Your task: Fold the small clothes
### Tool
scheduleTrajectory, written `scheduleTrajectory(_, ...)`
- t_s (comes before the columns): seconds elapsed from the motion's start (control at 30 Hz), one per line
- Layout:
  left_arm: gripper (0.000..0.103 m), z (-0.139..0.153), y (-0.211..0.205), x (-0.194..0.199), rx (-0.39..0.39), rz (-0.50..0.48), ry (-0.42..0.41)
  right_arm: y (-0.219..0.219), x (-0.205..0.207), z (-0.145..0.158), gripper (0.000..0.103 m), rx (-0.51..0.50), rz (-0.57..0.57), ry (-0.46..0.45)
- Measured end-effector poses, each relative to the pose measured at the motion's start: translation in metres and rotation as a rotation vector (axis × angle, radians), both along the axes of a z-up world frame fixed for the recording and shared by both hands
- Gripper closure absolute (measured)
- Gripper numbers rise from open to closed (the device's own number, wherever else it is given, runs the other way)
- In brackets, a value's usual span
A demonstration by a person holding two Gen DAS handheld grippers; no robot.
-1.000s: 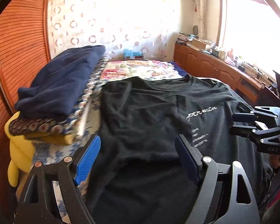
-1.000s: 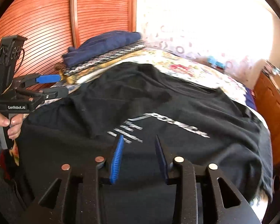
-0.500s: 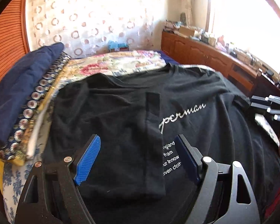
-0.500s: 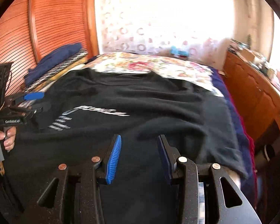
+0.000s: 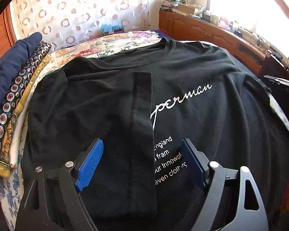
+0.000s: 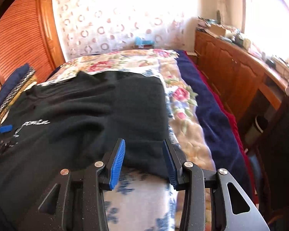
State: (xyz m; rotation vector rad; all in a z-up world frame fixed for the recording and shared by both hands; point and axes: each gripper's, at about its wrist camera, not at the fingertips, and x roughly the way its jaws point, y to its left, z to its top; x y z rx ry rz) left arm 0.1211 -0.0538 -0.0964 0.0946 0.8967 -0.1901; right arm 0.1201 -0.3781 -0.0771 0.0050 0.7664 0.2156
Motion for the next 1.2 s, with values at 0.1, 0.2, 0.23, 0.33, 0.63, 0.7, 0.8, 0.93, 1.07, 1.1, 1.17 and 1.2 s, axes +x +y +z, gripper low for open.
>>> scheduleTrajectory(0.1, 0.018, -0.001, 0.001, 0.001, -0.004, -0.002, 0.003, 0.003, 0.012, -0.002, 0.061, 0.027, -0.019, 0.035)
scheduleTrajectory(0.2, 0.018, -0.001, 0.000, 0.001, 0.002, -0.004, 0.002, -0.004, 0.019, -0.002, 0.061, 0.081, -0.027, 0.076)
scheduleTrajectory(0.23, 0.017, -0.001, 0.000, 0.001, 0.001, -0.004, 0.002, -0.005, 0.020, -0.001, 0.061, 0.092, -0.025, 0.089)
scheduleTrajectory(0.33, 0.017, -0.002, -0.001, 0.003, 0.001, -0.006, 0.003, -0.010, 0.022, 0.003, 0.061, 0.115, -0.016, 0.114)
scheduleTrajectory(0.63, 0.017, -0.002, -0.001, 0.003, 0.001, -0.006, 0.003, -0.021, 0.029, 0.006, 0.096, 0.073, 0.012, 0.100)
scheduleTrajectory(0.7, 0.017, -0.002, -0.001, 0.003, 0.001, -0.006, 0.003, -0.022, 0.027, 0.009, 0.100, 0.051, 0.002, 0.075)
scheduleTrajectory(0.8, 0.017, -0.002, -0.001, 0.003, 0.001, -0.006, 0.003, -0.014, 0.023, 0.021, 0.100, -0.003, -0.010, 0.017)
scheduleTrajectory(0.93, 0.017, -0.002, -0.001, 0.003, 0.001, -0.006, 0.003, 0.008, 0.017, 0.044, 0.100, -0.058, 0.014, -0.069)
scheduleTrajectory(1.07, 0.017, -0.002, -0.001, 0.003, 0.000, -0.006, 0.003, 0.044, 0.010, 0.069, 0.100, -0.070, 0.097, -0.164)
scheduleTrajectory(1.1, 0.017, -0.002, -0.001, 0.003, 0.000, -0.006, 0.003, 0.056, 0.008, 0.075, 0.100, -0.065, 0.131, -0.178)
scheduleTrajectory(1.17, 0.017, -0.002, -0.001, 0.003, 0.001, -0.006, 0.003, 0.078, 0.003, 0.080, 0.100, -0.052, 0.206, -0.188)
scheduleTrajectory(1.2, 0.017, -0.002, -0.001, 0.003, 0.001, -0.006, 0.003, 0.090, 0.000, 0.080, 0.100, -0.048, 0.241, -0.186)
